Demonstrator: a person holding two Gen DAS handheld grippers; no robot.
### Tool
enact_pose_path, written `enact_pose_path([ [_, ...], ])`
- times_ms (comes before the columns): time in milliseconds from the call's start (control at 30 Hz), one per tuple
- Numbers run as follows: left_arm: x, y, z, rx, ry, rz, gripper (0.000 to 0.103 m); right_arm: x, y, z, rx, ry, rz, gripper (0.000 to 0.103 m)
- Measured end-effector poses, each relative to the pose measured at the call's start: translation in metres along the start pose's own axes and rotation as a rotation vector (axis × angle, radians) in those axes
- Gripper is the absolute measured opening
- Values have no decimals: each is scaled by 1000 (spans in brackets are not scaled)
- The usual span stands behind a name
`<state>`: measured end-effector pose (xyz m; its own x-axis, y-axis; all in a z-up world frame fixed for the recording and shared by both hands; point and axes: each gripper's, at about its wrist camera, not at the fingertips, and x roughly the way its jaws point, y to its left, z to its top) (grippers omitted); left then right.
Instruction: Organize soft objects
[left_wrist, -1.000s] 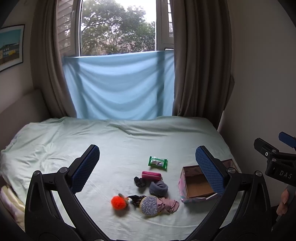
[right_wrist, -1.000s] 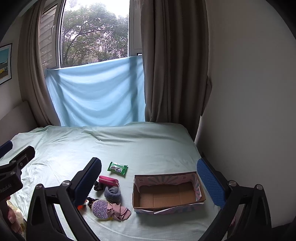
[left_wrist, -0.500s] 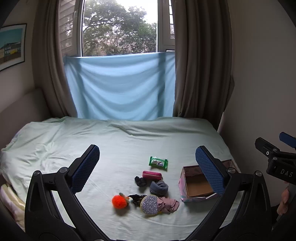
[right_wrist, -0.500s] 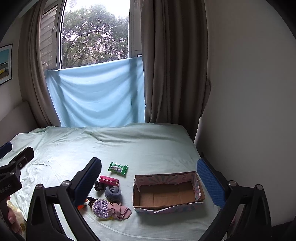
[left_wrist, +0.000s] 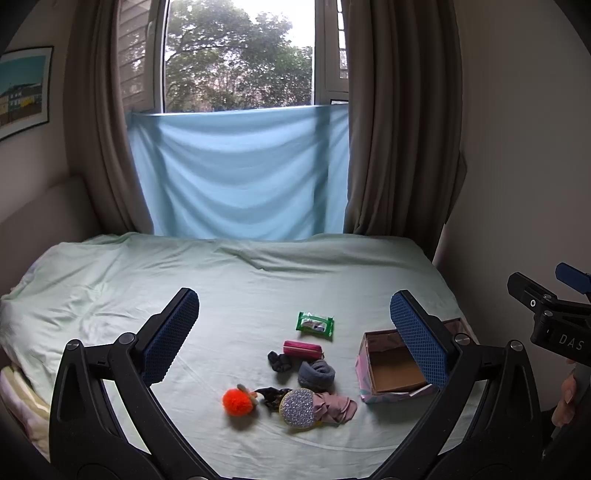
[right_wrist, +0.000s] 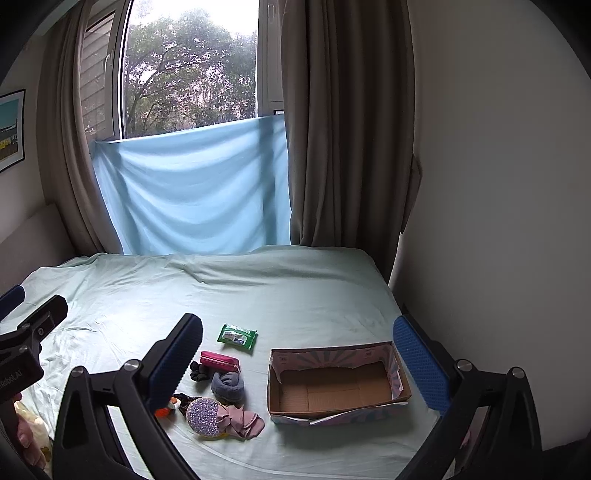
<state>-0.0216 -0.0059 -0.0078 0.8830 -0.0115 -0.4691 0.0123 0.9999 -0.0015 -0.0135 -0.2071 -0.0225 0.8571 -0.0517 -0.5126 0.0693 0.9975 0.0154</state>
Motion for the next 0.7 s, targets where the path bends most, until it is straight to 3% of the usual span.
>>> enact_pose_path([
  [467, 15, -6, 8, -5, 42, 1, 103, 7, -2, 5, 7, 29, 15, 103],
  [700, 35, 30, -19, -36, 90, 13, 103, 22, 13, -14, 0, 31, 43, 103],
])
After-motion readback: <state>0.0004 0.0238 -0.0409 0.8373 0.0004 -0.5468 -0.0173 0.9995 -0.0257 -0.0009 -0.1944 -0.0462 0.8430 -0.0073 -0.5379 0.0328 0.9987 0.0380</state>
